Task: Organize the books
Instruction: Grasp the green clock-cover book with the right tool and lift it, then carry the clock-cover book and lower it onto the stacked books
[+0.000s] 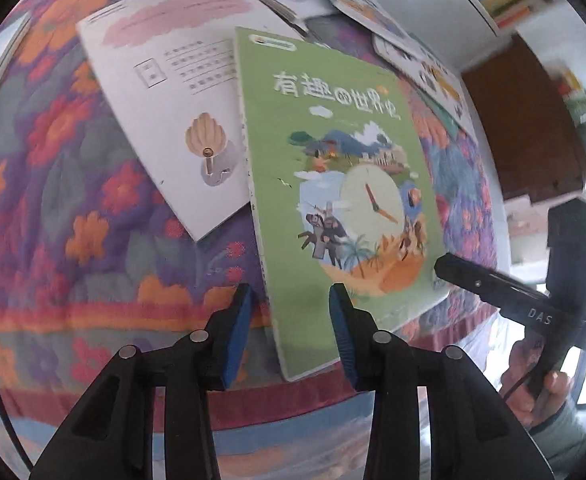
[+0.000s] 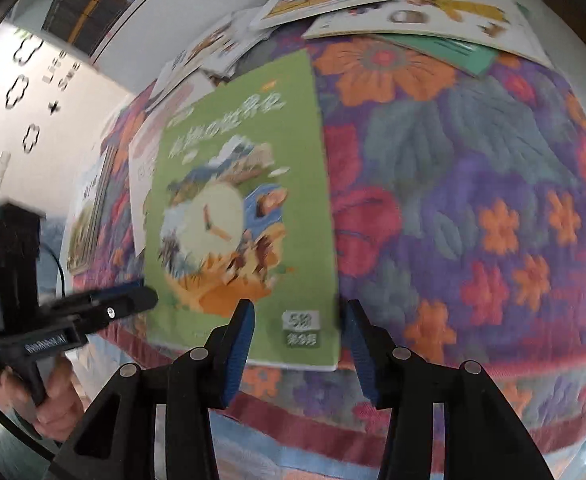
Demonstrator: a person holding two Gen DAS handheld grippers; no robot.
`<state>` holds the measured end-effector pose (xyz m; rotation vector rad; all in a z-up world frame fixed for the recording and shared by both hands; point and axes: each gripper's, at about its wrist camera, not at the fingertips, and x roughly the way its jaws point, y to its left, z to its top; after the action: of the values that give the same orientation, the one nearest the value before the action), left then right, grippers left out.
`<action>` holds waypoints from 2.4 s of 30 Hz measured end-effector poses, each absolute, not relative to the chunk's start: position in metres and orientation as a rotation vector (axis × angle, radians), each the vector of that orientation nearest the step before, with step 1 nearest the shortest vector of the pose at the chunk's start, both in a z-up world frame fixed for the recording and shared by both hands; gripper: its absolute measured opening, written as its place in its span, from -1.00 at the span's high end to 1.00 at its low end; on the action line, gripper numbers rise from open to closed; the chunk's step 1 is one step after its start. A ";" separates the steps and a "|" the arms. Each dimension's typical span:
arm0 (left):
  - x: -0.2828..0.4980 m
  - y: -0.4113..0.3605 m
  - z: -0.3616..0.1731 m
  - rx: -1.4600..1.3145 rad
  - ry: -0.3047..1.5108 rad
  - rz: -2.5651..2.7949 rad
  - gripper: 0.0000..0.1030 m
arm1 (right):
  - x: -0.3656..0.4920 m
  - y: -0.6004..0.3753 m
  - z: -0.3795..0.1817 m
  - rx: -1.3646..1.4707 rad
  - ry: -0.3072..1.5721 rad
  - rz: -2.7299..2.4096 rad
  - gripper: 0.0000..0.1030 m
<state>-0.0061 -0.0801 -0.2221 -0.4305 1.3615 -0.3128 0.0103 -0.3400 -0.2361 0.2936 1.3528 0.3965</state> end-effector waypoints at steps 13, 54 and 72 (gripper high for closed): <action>-0.011 -0.061 -0.173 -0.738 1.138 -0.538 0.32 | 0.017 -0.337 -0.237 0.354 1.320 0.388 0.03; 0.032 -0.119 -0.185 -0.467 1.346 -0.275 0.33 | 0.049 -0.330 -0.207 0.466 1.286 0.541 0.39; -0.022 -0.044 -0.116 -0.290 1.078 -0.235 0.30 | -0.018 -0.233 -0.123 -0.015 1.026 0.597 0.39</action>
<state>-0.0218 -0.0442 -0.1162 -0.2903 1.0780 -0.2354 -0.0185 -0.2334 -0.1235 -0.0154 1.0261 0.5973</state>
